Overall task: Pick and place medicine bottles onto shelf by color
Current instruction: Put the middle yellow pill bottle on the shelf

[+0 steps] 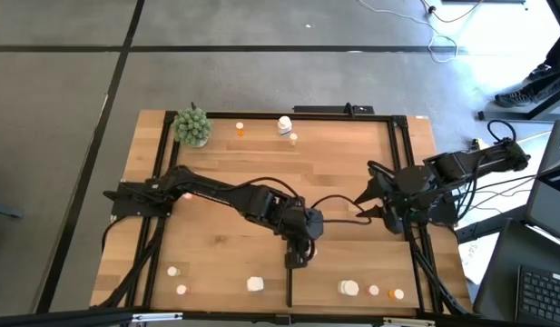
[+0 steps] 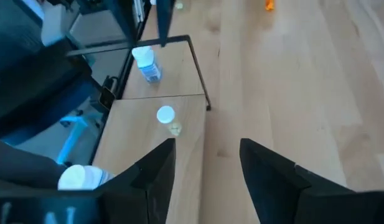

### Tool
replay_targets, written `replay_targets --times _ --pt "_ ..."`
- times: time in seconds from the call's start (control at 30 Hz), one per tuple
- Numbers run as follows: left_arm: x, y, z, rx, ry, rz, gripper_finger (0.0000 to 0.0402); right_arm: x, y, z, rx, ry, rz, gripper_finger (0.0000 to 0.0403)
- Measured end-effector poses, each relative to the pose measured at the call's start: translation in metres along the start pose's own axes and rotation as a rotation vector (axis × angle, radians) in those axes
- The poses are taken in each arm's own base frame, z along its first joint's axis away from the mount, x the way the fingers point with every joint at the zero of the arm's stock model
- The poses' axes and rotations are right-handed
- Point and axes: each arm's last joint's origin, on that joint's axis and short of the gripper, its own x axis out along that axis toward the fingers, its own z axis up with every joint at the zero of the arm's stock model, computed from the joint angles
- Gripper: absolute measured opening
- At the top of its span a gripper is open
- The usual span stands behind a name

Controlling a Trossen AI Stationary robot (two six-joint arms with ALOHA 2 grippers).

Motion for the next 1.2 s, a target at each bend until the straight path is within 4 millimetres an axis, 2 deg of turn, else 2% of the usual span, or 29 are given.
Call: replay_targets --times 0.27,0.53,0.63,0.73,0.9,1.07,1.2 --pt "-0.038 0.010 -0.006 -0.081 0.056 0.061 0.0142 0.020 0.016 0.039 -0.176 0.248 -0.046 0.0162" --pt "-0.106 0.013 -0.023 -0.089 0.076 0.180 0.0142 0.061 0.029 0.068 -0.297 0.394 0.005 0.0161" --pt "-0.134 0.012 -0.028 -0.076 0.038 0.201 0.0142 0.079 0.032 0.072 -0.297 0.426 0.001 0.0161" --pt "-0.153 0.011 -0.030 -0.073 -0.004 0.185 0.0142 0.099 0.032 0.072 -0.292 0.474 -0.009 0.0161" --pt "-0.170 0.011 -0.036 -0.055 -0.004 0.182 0.0142 0.130 0.033 0.069 -0.283 0.542 -0.003 0.0161" --pt "-0.169 0.013 -0.041 -0.039 0.047 0.209 0.0142 0.152 0.035 0.066 -0.252 0.595 0.084 0.0165" --pt "-0.169 0.014 -0.043 -0.032 0.074 0.221 0.0142 0.164 0.036 0.066 -0.249 0.611 0.094 0.0191"
